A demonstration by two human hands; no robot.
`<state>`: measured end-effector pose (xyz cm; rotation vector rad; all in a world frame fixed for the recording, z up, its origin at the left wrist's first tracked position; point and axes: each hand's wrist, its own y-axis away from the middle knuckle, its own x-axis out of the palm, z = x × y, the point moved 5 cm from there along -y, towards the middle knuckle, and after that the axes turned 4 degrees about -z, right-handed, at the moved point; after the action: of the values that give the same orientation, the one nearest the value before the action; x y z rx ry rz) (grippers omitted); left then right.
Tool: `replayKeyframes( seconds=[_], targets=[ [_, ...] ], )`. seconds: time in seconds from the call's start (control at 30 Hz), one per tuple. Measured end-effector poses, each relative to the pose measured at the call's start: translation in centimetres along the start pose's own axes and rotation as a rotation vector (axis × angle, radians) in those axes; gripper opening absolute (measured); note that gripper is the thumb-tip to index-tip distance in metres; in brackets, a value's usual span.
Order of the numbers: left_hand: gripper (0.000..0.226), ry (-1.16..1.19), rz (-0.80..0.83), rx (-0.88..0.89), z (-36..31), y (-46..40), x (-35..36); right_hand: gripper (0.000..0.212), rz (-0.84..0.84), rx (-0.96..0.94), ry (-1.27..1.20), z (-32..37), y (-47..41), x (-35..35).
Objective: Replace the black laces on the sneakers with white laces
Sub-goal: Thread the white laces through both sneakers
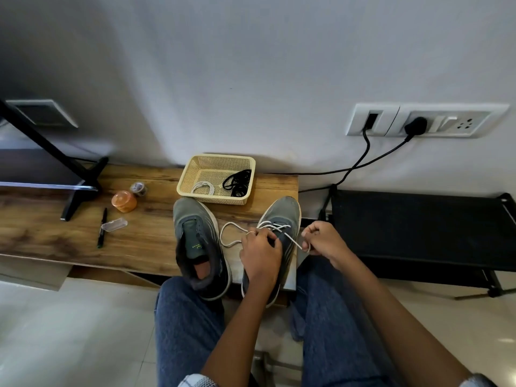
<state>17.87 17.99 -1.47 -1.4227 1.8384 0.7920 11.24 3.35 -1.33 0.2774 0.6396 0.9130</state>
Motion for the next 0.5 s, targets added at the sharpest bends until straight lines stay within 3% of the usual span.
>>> replayKeyframes(
  seconds=[0.07, 0.2, 0.37, 0.5],
  targets=[
    [0.017, -0.056, -0.017, 0.042, -0.1, 0.2, -0.2, 0.004, -0.055, -0.123, 0.174, 0.7, -0.3, 0.6],
    [0.034, -0.122, 0.013, 0.089, 0.0, 0.5, 0.0, 0.014, -0.091, -0.243, 0.374, 1.7, -0.5, 2.8],
    [0.022, -0.036, 0.030, 0.061, -0.1, 0.5, -0.2, 0.009, -0.181, -0.224, 0.459, 2.0, -0.4, 3.8],
    [0.019, -0.022, 0.033, 0.017, -0.1, 0.6, 0.0, 0.013, -0.136, -0.208, 0.504, 2.2, -0.8, 3.3]
  ],
)
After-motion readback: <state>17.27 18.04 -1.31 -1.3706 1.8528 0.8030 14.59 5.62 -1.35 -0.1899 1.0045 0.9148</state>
